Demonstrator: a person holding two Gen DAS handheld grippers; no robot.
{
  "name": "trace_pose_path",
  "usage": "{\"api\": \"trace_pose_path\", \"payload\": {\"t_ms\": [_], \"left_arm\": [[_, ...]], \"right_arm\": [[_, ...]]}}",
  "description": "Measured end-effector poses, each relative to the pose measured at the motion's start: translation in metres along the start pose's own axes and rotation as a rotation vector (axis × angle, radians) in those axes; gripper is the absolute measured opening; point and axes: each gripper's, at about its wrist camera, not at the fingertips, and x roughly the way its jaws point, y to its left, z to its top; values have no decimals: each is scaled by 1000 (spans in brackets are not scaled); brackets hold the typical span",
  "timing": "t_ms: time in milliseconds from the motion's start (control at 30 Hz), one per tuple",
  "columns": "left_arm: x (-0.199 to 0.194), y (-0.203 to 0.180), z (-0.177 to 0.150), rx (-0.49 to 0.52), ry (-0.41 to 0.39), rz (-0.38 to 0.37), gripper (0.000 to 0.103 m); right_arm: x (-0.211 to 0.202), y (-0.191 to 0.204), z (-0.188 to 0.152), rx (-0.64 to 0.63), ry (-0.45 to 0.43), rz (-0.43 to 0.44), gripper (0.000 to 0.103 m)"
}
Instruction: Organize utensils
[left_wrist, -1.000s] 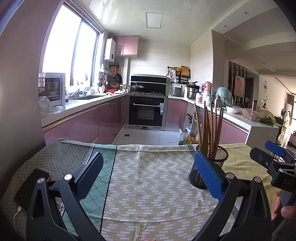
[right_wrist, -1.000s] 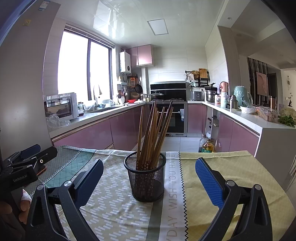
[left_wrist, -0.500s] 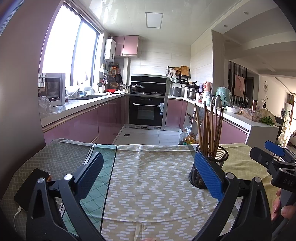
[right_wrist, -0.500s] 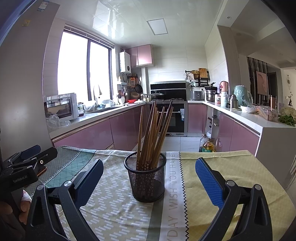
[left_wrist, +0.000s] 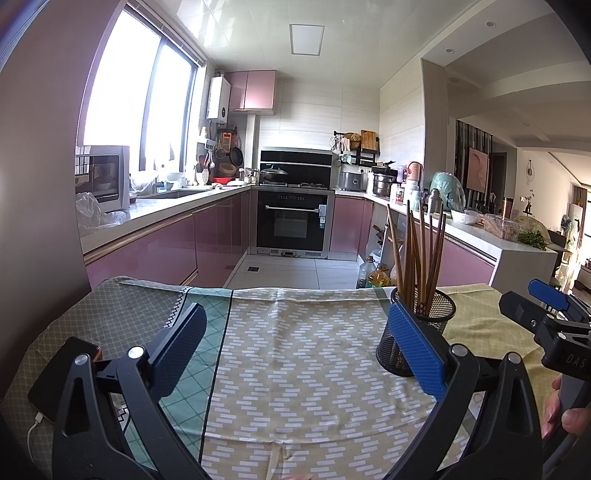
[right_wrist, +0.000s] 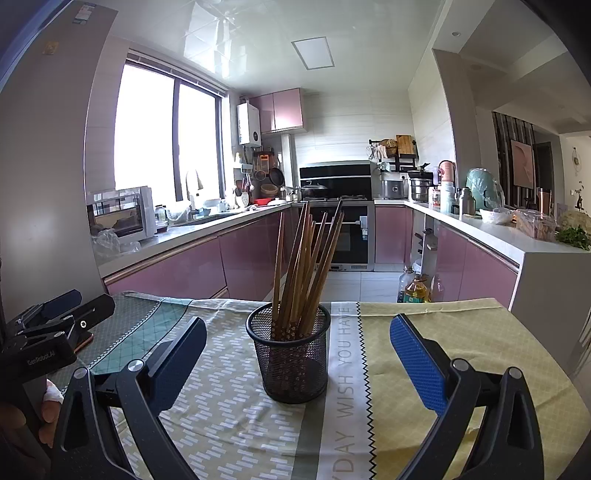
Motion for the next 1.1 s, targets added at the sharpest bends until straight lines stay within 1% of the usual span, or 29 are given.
{"api": "trace_pose_path", "payload": {"t_ms": [1100], "left_arm": [[0,0,-2,2,5,1,97]], "right_arm": [[2,-1,-2,10,13,3,96]]}}
